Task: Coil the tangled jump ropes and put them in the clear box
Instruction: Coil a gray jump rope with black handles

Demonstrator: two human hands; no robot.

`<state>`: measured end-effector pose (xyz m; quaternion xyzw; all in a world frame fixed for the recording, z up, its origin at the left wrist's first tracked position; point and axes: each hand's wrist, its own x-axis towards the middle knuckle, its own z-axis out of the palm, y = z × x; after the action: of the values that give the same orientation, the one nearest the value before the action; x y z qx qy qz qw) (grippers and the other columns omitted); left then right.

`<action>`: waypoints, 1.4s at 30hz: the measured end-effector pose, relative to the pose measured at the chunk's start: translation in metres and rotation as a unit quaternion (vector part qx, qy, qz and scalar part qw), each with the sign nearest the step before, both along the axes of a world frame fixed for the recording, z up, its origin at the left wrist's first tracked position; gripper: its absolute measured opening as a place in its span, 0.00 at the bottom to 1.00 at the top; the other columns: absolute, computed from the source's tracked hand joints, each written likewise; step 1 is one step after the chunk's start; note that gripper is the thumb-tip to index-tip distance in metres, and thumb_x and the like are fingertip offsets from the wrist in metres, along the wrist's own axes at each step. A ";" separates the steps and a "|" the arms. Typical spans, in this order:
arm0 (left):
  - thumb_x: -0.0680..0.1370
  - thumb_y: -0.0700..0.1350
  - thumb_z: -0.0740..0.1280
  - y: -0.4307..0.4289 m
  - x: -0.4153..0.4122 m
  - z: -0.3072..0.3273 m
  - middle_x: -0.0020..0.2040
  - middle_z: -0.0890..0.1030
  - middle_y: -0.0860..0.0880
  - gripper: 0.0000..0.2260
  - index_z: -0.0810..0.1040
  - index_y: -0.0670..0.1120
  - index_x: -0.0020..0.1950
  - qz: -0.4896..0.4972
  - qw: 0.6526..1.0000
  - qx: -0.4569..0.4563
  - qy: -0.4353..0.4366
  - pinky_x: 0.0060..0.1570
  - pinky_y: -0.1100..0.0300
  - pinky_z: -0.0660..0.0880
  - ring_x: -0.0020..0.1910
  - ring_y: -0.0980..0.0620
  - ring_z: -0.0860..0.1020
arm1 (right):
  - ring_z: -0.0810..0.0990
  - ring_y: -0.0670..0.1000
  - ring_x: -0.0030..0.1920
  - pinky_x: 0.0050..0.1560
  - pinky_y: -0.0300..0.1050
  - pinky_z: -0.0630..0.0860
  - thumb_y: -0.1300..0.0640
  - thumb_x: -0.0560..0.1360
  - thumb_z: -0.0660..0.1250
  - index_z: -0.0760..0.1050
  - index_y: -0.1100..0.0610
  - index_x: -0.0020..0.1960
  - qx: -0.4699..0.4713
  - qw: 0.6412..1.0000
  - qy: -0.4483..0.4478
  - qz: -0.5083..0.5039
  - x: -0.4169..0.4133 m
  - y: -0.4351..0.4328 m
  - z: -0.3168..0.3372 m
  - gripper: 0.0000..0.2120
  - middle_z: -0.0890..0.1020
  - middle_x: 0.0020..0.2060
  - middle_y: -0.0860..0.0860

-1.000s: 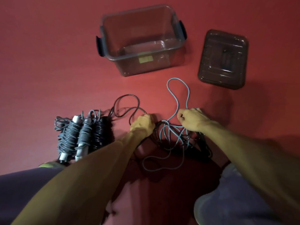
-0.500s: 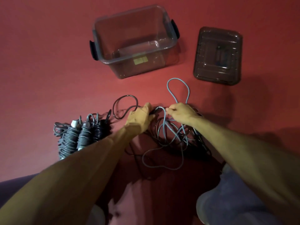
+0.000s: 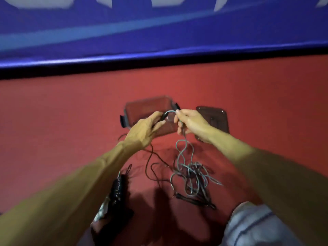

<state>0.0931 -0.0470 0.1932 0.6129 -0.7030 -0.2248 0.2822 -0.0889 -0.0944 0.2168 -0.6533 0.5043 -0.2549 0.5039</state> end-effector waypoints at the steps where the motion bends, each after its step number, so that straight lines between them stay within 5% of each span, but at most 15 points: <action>1: 0.82 0.54 0.59 0.004 0.000 0.015 0.37 0.74 0.55 0.14 0.72 0.50 0.64 0.010 1.000 -0.004 0.010 0.39 0.55 0.66 0.39 0.46 0.73 | 0.76 0.49 0.27 0.36 0.45 0.71 0.53 0.82 0.58 0.73 0.54 0.36 -0.068 0.998 0.011 -0.002 0.000 0.002 0.018 0.17 0.73 0.27 0.51; 6: 0.81 0.51 0.62 0.022 0.000 0.072 0.37 0.72 0.48 0.14 0.74 0.39 0.50 0.011 0.999 0.017 0.047 0.36 0.55 0.64 0.36 0.49 0.68 | 0.74 0.45 0.26 0.39 0.46 0.75 0.55 0.80 0.62 0.74 0.50 0.36 -0.237 0.971 -0.006 -0.014 0.002 0.023 0.095 0.14 0.73 0.23 0.46; 12: 0.77 0.45 0.70 0.052 -0.012 0.143 0.27 0.73 0.54 0.06 0.77 0.48 0.40 0.066 0.943 -0.093 0.312 0.28 0.64 0.65 0.27 0.56 0.69 | 0.71 0.42 0.30 0.38 0.43 0.69 0.54 0.78 0.65 0.78 0.54 0.43 -0.308 0.950 -0.041 -0.031 -0.004 0.041 0.141 0.07 0.76 0.28 0.43; 17: 0.78 0.43 0.68 0.071 -0.032 0.179 0.27 0.69 0.49 0.07 0.76 0.46 0.40 0.026 0.895 -0.134 0.424 0.24 0.64 0.58 0.24 0.54 0.63 | 0.79 0.45 0.44 0.48 0.40 0.72 0.60 0.75 0.68 0.79 0.51 0.45 -0.258 0.951 0.156 0.075 0.000 0.044 0.123 0.04 0.84 0.42 0.50; 20: 0.79 0.44 0.66 0.073 -0.029 0.191 0.27 0.68 0.47 0.07 0.74 0.45 0.42 0.037 0.869 -0.144 0.472 0.26 0.59 0.55 0.23 0.52 0.61 | 0.79 0.47 0.45 0.53 0.45 0.76 0.57 0.76 0.69 0.79 0.51 0.45 -0.188 0.956 0.174 0.139 0.009 0.044 0.108 0.03 0.84 0.44 0.52; 24: 0.80 0.48 0.65 0.075 -0.012 0.186 0.26 0.67 0.51 0.08 0.71 0.46 0.44 0.134 0.801 -0.115 0.572 0.24 0.64 0.56 0.22 0.54 0.60 | 0.75 0.37 0.34 0.40 0.32 0.70 0.58 0.76 0.68 0.73 0.48 0.38 -0.177 0.926 0.259 0.209 0.007 0.054 0.104 0.10 0.82 0.40 0.47; 27: 0.80 0.49 0.65 0.072 -0.004 0.184 0.26 0.65 0.52 0.08 0.69 0.48 0.44 0.183 0.768 -0.072 0.609 0.23 0.65 0.57 0.21 0.56 0.60 | 0.80 0.42 0.37 0.41 0.36 0.73 0.62 0.76 0.65 0.75 0.51 0.43 -0.197 0.935 0.249 0.158 0.001 0.059 0.108 0.08 0.85 0.39 0.49; 30: 0.79 0.45 0.66 0.071 -0.003 0.175 0.25 0.62 0.53 0.10 0.68 0.49 0.40 0.187 0.791 -0.051 0.581 0.23 0.64 0.57 0.21 0.55 0.59 | 0.84 0.49 0.36 0.38 0.42 0.79 0.66 0.77 0.60 0.73 0.53 0.53 -0.219 0.959 0.165 0.070 -0.001 0.063 0.113 0.11 0.84 0.37 0.52; 32: 0.79 0.42 0.65 0.071 -0.009 0.168 0.25 0.63 0.53 0.09 0.71 0.48 0.40 0.167 0.837 -0.037 0.520 0.23 0.64 0.59 0.22 0.54 0.60 | 0.84 0.49 0.34 0.36 0.45 0.81 0.67 0.78 0.59 0.74 0.52 0.55 -0.243 0.964 0.105 0.004 -0.002 0.063 0.121 0.13 0.83 0.36 0.51; 37: 0.80 0.44 0.65 0.067 -0.022 0.151 0.32 0.77 0.50 0.06 0.78 0.46 0.44 0.073 0.973 -0.014 0.219 0.38 0.55 0.72 0.31 0.52 0.74 | 0.83 0.52 0.34 0.35 0.48 0.83 0.69 0.80 0.57 0.75 0.59 0.56 -0.169 0.974 -0.121 -0.088 0.001 0.069 0.150 0.11 0.81 0.36 0.54; 42: 0.80 0.46 0.65 0.067 -0.029 0.144 0.42 0.80 0.50 0.07 0.79 0.46 0.54 0.028 0.998 0.018 0.060 0.42 0.58 0.70 0.40 0.53 0.75 | 0.83 0.51 0.34 0.35 0.46 0.82 0.68 0.81 0.56 0.73 0.63 0.59 -0.110 0.944 -0.291 -0.113 -0.005 0.074 0.172 0.10 0.81 0.40 0.57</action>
<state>0.0639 0.0203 0.3370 0.6225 -0.6633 -0.2658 0.3192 -0.0938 -0.0209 0.3885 -0.5406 0.3752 -0.5431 0.5215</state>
